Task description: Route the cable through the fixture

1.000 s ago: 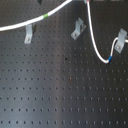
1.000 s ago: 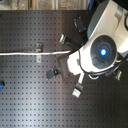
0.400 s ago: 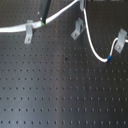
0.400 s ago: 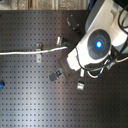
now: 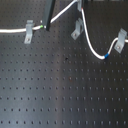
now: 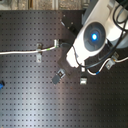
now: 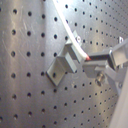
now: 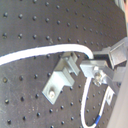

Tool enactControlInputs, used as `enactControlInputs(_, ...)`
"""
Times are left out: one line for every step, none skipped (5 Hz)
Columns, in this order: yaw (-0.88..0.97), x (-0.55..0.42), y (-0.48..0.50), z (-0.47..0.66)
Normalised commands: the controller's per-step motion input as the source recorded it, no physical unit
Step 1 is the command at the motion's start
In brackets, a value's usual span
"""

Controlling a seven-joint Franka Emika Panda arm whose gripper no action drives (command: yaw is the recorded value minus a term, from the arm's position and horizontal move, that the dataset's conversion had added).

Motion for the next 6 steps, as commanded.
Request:
enactControlInputs(-0.52, -0.271, -0.035, 0.09)
enactControlInputs(0.00, -0.073, -0.093, 0.06)
enactControlInputs(0.00, -0.222, 0.005, 0.37)
enactControlInputs(0.00, -0.012, 0.009, 0.01)
enactControlInputs(0.02, -0.081, 0.069, 0.26)
enactControlInputs(0.09, -0.194, 0.160, 0.43)
